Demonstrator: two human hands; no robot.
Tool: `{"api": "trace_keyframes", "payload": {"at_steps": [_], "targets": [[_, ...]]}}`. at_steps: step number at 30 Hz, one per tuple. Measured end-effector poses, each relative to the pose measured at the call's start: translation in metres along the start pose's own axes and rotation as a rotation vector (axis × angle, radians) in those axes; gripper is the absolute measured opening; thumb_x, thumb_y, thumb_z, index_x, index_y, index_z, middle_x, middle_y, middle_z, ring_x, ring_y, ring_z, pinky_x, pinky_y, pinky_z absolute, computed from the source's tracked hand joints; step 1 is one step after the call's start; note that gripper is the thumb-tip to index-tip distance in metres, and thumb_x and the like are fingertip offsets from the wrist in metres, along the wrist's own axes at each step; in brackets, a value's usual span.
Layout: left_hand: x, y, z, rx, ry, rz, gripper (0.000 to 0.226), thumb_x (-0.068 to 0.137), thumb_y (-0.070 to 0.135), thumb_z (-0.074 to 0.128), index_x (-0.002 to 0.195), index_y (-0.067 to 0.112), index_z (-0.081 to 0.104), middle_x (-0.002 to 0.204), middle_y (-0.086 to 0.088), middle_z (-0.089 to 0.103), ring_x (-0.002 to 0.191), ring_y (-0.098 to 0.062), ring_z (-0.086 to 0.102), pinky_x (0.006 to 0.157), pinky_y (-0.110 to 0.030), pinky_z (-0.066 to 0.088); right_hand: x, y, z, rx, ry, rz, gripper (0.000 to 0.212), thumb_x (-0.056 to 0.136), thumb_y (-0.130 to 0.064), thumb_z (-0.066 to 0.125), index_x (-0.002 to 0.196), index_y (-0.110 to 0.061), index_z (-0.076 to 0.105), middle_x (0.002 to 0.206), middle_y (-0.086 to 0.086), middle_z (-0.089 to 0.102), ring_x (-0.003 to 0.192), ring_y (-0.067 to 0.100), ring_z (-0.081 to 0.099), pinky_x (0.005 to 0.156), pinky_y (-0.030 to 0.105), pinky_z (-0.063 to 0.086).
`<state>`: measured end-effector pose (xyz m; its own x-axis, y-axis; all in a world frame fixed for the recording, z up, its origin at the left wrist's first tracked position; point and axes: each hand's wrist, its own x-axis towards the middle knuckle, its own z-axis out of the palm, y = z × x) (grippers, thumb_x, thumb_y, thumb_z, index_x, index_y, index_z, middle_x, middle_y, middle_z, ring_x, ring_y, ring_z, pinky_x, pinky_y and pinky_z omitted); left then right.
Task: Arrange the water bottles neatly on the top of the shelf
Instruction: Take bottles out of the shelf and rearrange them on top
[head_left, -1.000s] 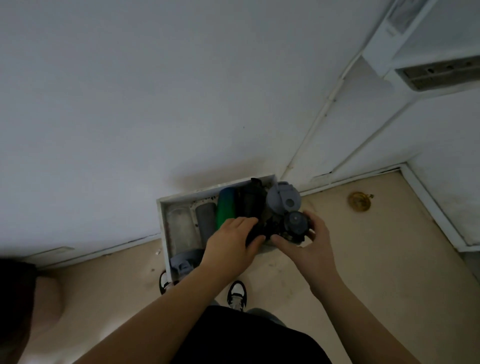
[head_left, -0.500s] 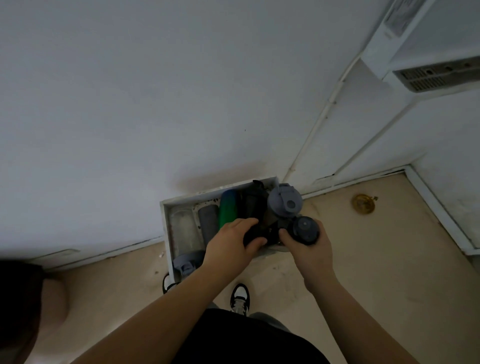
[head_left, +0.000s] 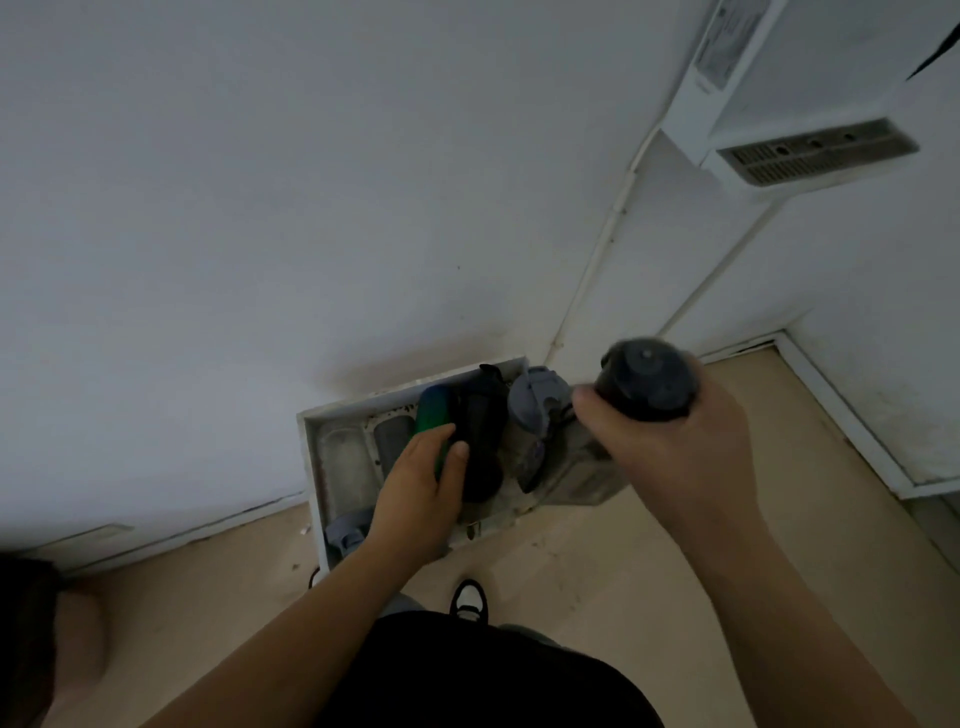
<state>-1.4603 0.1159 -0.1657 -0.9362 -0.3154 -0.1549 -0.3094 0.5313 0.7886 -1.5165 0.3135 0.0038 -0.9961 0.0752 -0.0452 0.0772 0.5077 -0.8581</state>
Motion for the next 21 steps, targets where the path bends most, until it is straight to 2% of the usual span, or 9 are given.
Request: {"api": "trace_keyframes", "payload": {"at_steps": [3, 4, 8, 10, 12, 14, 17, 19, 21], "targets": [[0.001, -0.019, -0.012, -0.020, 0.072, -0.152, 0.040, 0.105, 0.042, 0.043, 0.134, 0.018, 0.057, 0.126, -0.006, 0.066, 0.107, -0.024, 0.064, 0.087, -0.036, 0.054, 0.009, -0.046, 0.006, -0.064, -0.059, -0.162, 0.033, 0.074, -0.049, 0.082, 0.095, -0.034, 0.062, 0.089, -0.010, 0.069, 0.083, 0.009, 0.065, 0.069, 0.026, 0.049], [0.000, -0.027, -0.017, -0.030, 0.087, -0.214, 0.038, 0.104, 0.041, 0.044, 0.133, 0.019, 0.058, 0.124, -0.006, 0.067, 0.106, -0.024, 0.065, 0.086, -0.035, 0.053, 0.013, -0.058, 0.013, -0.089, -0.075, -0.207, 0.034, 0.075, -0.051, 0.080, 0.097, -0.035, 0.060, 0.092, -0.009, 0.068, 0.084, 0.012, 0.065, 0.070, 0.026, 0.048], [-0.009, -0.067, -0.036, -0.001, 0.134, -0.448, 0.037, 0.099, 0.031, 0.056, 0.132, 0.015, 0.060, 0.126, -0.012, 0.068, 0.109, -0.029, 0.066, 0.094, -0.043, 0.056, 0.023, -0.087, 0.062, -0.145, -0.126, -0.384, 0.045, 0.071, -0.062, 0.072, 0.106, -0.036, 0.059, 0.103, -0.009, 0.066, 0.094, 0.016, 0.066, 0.081, 0.042, 0.060], [-0.017, -0.086, -0.043, 0.029, 0.103, -0.551, 0.043, 0.096, 0.026, 0.059, 0.135, 0.009, 0.059, 0.130, -0.015, 0.066, 0.109, -0.032, 0.066, 0.093, -0.039, 0.056, 0.021, -0.090, 0.088, -0.159, -0.202, -0.440, 0.047, 0.074, -0.060, 0.073, 0.111, -0.035, 0.060, 0.108, -0.010, 0.065, 0.099, 0.016, 0.064, 0.083, 0.042, 0.059], [-0.026, -0.098, -0.047, 0.060, 0.068, -0.630, 0.036, 0.093, 0.026, 0.061, 0.125, 0.007, 0.062, 0.119, -0.015, 0.069, 0.094, -0.030, 0.067, 0.079, -0.036, 0.057, 0.017, -0.088, 0.109, -0.117, -0.275, -0.452, 0.046, 0.076, -0.055, 0.078, 0.113, -0.033, 0.060, 0.110, -0.011, 0.065, 0.100, 0.012, 0.064, 0.084, 0.034, 0.058], [-0.037, -0.106, -0.047, 0.093, 0.036, -0.698, 0.030, 0.091, 0.033, 0.063, 0.112, 0.012, 0.062, 0.106, -0.011, 0.071, 0.080, -0.024, 0.060, 0.072, -0.035, 0.054, 0.014, -0.081, 0.126, -0.038, -0.344, -0.441, 0.045, 0.078, -0.045, 0.084, 0.114, -0.028, 0.062, 0.109, -0.008, 0.067, 0.098, 0.008, 0.064, 0.085, 0.022, 0.055], [-0.047, -0.113, -0.040, 0.082, 0.005, -0.782, 0.030, 0.090, 0.034, 0.063, 0.112, 0.016, 0.056, 0.095, -0.004, 0.065, 0.076, -0.020, 0.053, 0.068, -0.033, 0.047, 0.013, -0.068, 0.147, 0.061, -0.415, -0.379, 0.044, 0.079, -0.029, 0.089, 0.114, -0.018, 0.064, 0.107, -0.002, 0.071, 0.095, -0.003, 0.065, 0.082, 0.003, 0.047], [-0.047, -0.116, -0.036, 0.049, 0.025, -0.800, 0.030, 0.088, 0.034, 0.063, 0.109, 0.016, 0.051, 0.089, -0.002, 0.061, 0.075, -0.022, 0.055, 0.070, -0.035, 0.051, 0.013, -0.059, 0.158, 0.091, -0.452, -0.328, 0.045, 0.078, -0.023, 0.090, 0.114, -0.016, 0.065, 0.107, -0.002, 0.072, 0.091, -0.011, 0.063, 0.082, 0.001, 0.048], [-0.044, -0.114, -0.033, -0.007, 0.057, -0.817, 0.032, 0.087, 0.032, 0.065, 0.108, 0.014, 0.049, 0.090, -0.004, 0.062, 0.075, -0.023, 0.058, 0.069, -0.036, 0.053, 0.013, -0.049, 0.166, 0.086, -0.476, -0.293, 0.048, 0.078, -0.022, 0.090, 0.117, -0.015, 0.064, 0.109, -0.002, 0.072, 0.091, -0.012, 0.063, 0.083, 0.002, 0.049]]}}
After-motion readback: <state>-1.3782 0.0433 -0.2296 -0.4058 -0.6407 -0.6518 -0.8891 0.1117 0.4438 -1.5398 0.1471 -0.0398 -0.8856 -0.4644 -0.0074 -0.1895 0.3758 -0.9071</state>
